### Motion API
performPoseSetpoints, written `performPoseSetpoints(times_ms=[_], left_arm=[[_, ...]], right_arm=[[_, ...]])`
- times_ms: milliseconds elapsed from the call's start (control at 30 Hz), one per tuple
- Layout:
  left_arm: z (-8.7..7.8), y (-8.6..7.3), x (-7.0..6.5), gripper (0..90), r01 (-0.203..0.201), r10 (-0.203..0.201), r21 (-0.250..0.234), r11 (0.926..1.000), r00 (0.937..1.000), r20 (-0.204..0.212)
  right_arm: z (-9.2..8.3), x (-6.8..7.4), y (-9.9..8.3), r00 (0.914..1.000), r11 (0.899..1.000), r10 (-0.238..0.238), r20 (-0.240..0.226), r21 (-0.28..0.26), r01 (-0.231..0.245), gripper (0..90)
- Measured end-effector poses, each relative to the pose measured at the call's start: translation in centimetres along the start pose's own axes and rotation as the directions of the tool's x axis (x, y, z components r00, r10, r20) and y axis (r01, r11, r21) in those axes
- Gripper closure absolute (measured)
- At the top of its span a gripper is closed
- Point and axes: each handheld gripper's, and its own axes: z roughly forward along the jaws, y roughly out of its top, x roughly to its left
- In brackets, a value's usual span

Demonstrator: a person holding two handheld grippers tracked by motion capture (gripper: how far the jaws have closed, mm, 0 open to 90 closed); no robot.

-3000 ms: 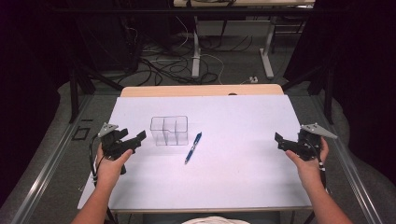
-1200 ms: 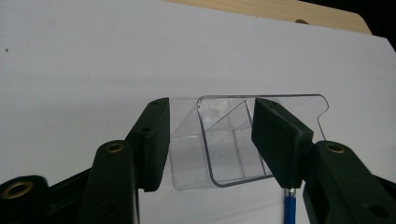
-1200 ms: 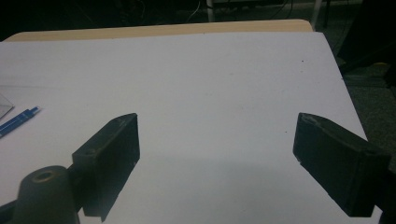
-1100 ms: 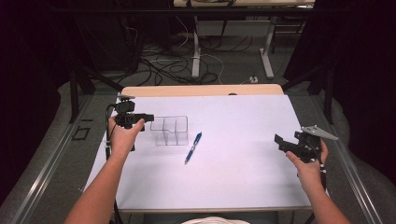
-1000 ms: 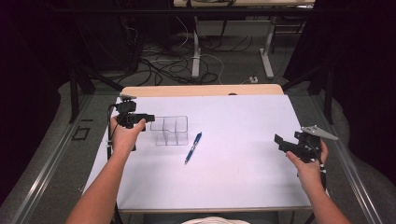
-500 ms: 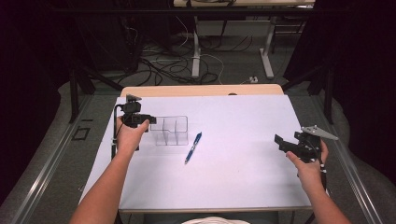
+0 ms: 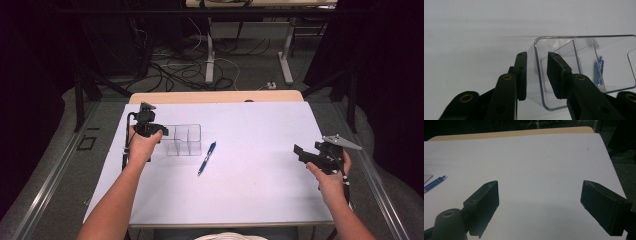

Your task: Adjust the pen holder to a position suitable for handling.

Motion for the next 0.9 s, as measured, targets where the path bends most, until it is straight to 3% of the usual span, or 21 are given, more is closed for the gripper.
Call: performPoseSetpoints(times_ms=[467,900], left_arm=[[0.51,0.0,-0.34,77.6,-0.017,0.018,0.036,0.9992,0.9991,-0.037],[0.52,0.06,-0.62,82.2,0.009,-0.007,0.025,0.9996,0.9975,-0.07]], right_arm=[[0.12,-0.13,-0.06,1.0,1.0,0.003,-0.007,0.01,-0.003,14.7],[0.21,-0.1,-0.14,0.9999,1.0,0.013,-0.011,0.011,-0.013,14.7]])
